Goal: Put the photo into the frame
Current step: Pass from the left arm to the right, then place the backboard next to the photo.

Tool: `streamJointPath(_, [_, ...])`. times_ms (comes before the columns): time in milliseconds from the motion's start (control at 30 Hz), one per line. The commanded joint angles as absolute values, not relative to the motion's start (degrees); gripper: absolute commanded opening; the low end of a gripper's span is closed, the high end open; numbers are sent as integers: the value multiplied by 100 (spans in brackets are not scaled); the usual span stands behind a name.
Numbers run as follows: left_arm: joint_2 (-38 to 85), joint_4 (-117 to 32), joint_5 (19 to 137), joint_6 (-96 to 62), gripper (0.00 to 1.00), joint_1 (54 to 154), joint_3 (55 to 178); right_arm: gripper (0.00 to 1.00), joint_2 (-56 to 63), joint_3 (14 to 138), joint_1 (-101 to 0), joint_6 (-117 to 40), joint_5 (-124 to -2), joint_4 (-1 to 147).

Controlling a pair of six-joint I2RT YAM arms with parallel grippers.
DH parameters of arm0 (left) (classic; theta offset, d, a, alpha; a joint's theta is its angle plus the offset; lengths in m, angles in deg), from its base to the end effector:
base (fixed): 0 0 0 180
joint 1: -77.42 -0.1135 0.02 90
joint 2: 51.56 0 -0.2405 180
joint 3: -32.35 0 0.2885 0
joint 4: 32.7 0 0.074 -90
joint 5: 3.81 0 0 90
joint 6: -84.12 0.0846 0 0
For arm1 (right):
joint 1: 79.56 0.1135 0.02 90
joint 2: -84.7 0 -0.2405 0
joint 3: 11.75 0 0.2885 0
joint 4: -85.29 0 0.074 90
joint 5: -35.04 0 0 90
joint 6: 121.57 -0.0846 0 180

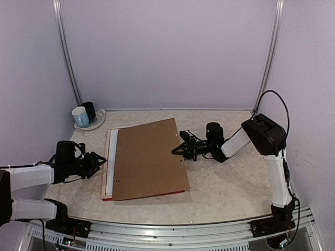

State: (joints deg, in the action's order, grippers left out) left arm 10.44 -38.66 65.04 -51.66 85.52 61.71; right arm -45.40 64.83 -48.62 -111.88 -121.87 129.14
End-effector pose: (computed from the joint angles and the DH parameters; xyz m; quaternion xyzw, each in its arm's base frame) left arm 0.2625 -0.0682 0.0749 -0.2107 0.8640 -0.3406 0.3051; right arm 0.3478 0.2992 0.0475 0.0568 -0.7278 -0.6820 0.0439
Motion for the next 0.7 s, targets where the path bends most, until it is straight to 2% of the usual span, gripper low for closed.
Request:
streamJointPath(0, [1205,-3650,6829,-5130,61,8506,6075,0,-4780,6993,-4930,-10951,-12202,12602])
streamJointPath(667, [2356,-2950,7063,-5225,49,8560,6043,0,-5248,8261,-4941,-9866,-12255,10472])
